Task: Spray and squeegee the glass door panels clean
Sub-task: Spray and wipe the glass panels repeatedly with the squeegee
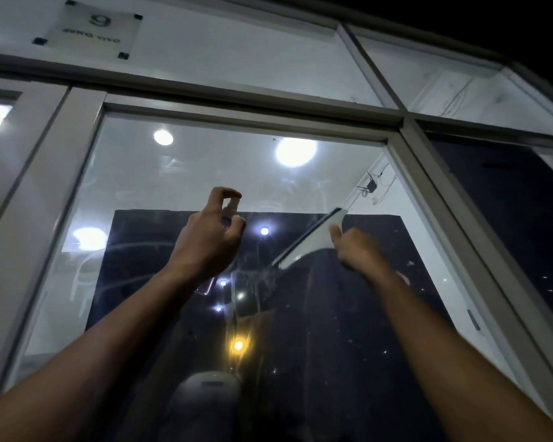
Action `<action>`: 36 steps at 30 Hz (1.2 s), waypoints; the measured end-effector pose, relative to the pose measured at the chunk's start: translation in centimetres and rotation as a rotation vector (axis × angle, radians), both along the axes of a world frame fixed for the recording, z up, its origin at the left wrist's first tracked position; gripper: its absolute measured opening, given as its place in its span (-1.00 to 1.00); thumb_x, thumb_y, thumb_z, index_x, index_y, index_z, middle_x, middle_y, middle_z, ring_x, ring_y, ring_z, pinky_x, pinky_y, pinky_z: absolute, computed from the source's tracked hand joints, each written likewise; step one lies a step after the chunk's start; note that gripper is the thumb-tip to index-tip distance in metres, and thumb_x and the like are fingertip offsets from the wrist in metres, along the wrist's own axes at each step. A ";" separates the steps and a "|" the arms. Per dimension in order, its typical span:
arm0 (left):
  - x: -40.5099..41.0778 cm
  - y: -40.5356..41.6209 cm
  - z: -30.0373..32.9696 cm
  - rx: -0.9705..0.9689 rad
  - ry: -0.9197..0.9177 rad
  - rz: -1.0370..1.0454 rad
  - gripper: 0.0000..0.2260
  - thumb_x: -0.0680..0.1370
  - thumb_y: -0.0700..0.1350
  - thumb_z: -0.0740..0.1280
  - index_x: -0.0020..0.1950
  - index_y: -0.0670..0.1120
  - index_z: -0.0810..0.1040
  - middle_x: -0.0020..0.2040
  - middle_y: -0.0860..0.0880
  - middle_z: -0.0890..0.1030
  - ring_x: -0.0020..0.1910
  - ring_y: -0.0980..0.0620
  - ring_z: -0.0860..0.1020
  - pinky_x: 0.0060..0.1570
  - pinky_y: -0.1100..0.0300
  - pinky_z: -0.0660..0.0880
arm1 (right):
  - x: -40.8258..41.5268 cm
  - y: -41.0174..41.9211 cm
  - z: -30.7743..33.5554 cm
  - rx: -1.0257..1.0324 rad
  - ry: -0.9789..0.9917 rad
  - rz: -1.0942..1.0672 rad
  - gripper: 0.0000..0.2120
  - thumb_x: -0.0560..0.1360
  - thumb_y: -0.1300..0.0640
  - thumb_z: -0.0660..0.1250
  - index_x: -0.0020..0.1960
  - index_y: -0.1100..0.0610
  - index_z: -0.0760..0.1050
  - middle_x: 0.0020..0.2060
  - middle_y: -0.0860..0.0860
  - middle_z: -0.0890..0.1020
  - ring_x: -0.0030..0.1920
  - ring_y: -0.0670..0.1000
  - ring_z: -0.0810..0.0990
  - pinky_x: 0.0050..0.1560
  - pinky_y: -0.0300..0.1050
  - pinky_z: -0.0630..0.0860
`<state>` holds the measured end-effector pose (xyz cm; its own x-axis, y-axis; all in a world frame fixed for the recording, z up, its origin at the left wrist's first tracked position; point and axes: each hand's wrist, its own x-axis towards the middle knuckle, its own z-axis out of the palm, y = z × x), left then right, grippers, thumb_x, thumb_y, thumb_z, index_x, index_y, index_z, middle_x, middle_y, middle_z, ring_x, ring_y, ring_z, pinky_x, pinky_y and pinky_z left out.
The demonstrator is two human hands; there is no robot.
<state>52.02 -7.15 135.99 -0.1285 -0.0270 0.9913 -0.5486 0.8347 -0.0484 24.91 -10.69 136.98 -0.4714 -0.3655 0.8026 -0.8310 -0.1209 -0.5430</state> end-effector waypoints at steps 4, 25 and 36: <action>-1.3 -0.1 -0.1 -0.001 -0.010 0.010 -0.69 0.64 -0.10 0.20 0.39 0.03 0.33 0.02 -0.05 0.55 -0.24 -0.10 0.60 -0.13 -0.03 0.57 | 0.9 1.0 -2.7 -0.005 -0.001 -0.016 -0.33 0.65 -0.26 -0.09 0.29 0.25 0.49 0.23 0.28 0.56 0.24 0.28 0.53 0.19 0.14 0.44; -7.8 -0.6 0.8 -0.088 0.045 0.152 -0.67 0.65 -0.12 0.17 0.42 0.02 0.29 0.03 -0.17 0.64 -0.19 -0.18 0.61 -0.04 -0.19 0.59 | -8.0 -0.2 7.9 0.006 0.193 0.133 -0.29 0.60 -0.37 -0.06 0.24 0.21 0.49 0.07 0.22 0.61 0.06 0.22 0.58 0.11 0.04 0.48; -12.5 -2.1 0.2 -0.102 0.065 0.129 -0.68 0.65 -0.12 0.20 0.41 0.01 0.32 -0.03 -0.03 0.54 -0.20 -0.11 0.54 -0.09 -0.04 0.52 | -12.3 0.1 8.2 0.088 0.268 0.174 -0.34 0.61 -0.36 -0.05 -0.28 0.19 0.37 -0.38 0.14 0.49 -0.40 0.08 0.42 -0.30 -0.11 0.33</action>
<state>39.54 -9.21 136.17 -0.0660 0.0616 0.9959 -0.6555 0.7499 -0.0898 12.64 -10.64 145.23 -0.1716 -0.4953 0.8516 -0.9168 -0.2362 -0.3221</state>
